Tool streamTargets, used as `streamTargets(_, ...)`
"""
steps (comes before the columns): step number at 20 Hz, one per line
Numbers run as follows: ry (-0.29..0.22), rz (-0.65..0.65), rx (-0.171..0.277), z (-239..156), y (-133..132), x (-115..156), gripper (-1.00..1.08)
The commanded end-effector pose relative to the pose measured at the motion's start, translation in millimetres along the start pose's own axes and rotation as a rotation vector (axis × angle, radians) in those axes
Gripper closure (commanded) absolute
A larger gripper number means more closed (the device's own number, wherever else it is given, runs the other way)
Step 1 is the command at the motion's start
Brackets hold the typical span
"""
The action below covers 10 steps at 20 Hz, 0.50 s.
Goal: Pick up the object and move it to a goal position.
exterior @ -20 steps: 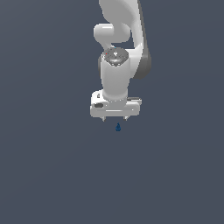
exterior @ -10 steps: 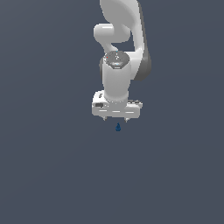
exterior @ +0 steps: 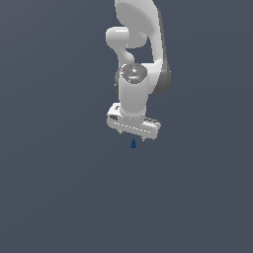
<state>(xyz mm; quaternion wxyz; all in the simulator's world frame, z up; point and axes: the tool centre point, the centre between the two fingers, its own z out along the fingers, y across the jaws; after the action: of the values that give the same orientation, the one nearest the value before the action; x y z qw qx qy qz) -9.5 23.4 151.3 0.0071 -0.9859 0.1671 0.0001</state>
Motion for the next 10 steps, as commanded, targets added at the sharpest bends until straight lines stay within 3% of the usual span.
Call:
streamTargets(1,-0.001,0.067,0.0,5,-1,-3,-0.92)
streamTargets(10,-0.002,0.306,-0.002,23,-2,-14,-0.92)
